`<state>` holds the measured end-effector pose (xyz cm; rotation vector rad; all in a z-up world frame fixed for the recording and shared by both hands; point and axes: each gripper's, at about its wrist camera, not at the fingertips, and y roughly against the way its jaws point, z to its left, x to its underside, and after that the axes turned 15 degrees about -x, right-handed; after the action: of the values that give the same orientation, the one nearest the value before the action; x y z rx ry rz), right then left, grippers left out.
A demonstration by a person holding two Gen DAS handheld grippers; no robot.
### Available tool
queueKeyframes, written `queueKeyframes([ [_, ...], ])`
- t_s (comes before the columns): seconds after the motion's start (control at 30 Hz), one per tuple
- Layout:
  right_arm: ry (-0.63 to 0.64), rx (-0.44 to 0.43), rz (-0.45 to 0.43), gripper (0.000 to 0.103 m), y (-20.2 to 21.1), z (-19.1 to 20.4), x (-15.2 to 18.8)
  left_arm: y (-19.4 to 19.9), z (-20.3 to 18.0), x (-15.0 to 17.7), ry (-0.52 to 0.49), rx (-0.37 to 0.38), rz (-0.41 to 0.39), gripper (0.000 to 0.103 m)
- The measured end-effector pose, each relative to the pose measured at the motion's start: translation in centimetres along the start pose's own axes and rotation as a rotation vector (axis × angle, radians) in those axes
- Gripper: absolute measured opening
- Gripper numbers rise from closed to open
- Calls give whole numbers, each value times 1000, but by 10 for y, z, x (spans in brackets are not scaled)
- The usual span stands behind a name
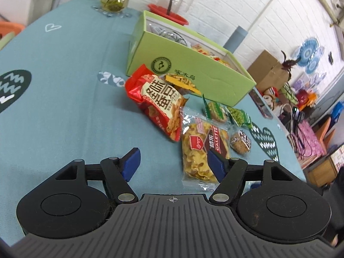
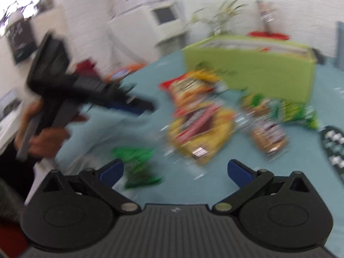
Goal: Organize snacks
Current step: 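Close the left tool on the Danco Galette waffle bag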
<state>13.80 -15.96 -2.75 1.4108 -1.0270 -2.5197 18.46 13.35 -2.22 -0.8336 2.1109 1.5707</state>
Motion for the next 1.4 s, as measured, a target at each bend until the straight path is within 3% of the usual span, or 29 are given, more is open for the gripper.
queueKeyframes([
  [0.1,77,98,78,102,-18,15,5,10,7,0,13,-4,-28,55],
  [0.23,120,237,104,103,-28,14,4,21,16,4,26,1,-63,63],
  [0.43,162,168,24,102,-67,19,-28,27,15,-1,22,34,-77,63],
  [0.57,129,147,-15,102,-56,20,-31,24,2,-9,-58,49,-85,70],
  [0.7,4,166,-33,102,-51,-4,-35,-11,-18,-18,-147,34,-8,64],
  [0.8,-49,132,-31,102,-56,-19,-37,-39,-27,-21,-154,46,97,48],
  [1.03,-75,155,-49,102,-39,-44,-35,-46,-56,-23,-201,167,147,53],
  [1.17,-155,125,-94,102,-23,-60,-27,-54,-63,-25,-214,96,133,53],
  [1.3,-175,121,-131,102,-23,-67,-25,-68,-58,-32,-173,103,167,57],
  [1.4,-149,124,-129,102,-30,-68,-30,-69,-64,-29,-207,94,147,52],
])
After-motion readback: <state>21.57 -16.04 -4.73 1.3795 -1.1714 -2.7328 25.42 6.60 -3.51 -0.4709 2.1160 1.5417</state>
